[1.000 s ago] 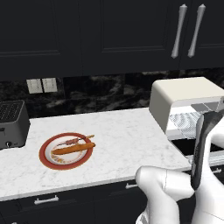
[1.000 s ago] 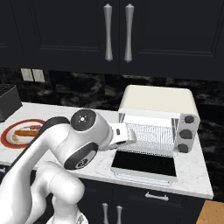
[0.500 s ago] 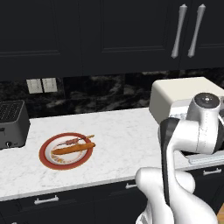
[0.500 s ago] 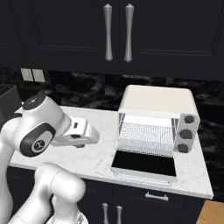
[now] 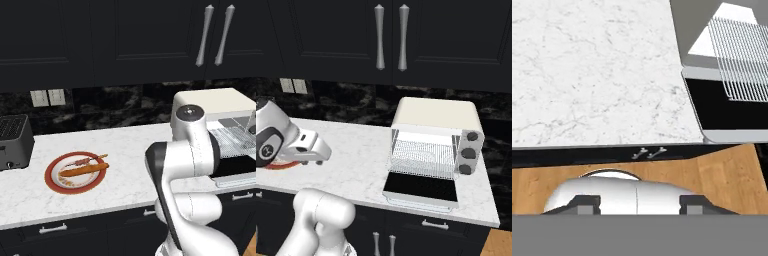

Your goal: Pick up the kebab skewer and baguette bread, and place them inside the toaster oven. Close the toaster oven door and start by setting the timer.

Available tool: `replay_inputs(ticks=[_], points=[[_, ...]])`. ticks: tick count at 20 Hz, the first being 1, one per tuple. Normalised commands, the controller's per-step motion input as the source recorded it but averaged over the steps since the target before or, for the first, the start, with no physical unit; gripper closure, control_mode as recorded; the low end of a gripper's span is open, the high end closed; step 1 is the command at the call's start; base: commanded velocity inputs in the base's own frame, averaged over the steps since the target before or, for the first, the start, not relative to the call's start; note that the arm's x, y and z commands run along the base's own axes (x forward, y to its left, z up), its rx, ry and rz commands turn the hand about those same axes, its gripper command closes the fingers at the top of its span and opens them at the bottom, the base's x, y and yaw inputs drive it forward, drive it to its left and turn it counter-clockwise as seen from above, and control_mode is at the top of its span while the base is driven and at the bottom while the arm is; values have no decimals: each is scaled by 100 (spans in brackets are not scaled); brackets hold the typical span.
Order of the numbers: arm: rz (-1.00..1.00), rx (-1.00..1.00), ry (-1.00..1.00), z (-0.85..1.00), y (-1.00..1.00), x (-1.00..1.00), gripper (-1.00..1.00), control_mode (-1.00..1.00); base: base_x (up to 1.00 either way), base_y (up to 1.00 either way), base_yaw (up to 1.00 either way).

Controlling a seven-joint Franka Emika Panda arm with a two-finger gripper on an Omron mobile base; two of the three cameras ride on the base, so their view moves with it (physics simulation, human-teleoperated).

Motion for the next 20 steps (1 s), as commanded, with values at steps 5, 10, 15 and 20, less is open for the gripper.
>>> replay_inputs(ticks=[5, 10, 15, 20], points=[[3, 0, 0, -2, 100, 0, -100, -100, 0, 0, 0], [16, 0, 1, 0, 99, 20, -100, -100, 0, 0, 0], [35, 0, 5, 0, 74, 52, -100, -100, 0, 0, 0], [37, 0, 19, -8, 55, 86, -100, -100, 0, 0, 0]])
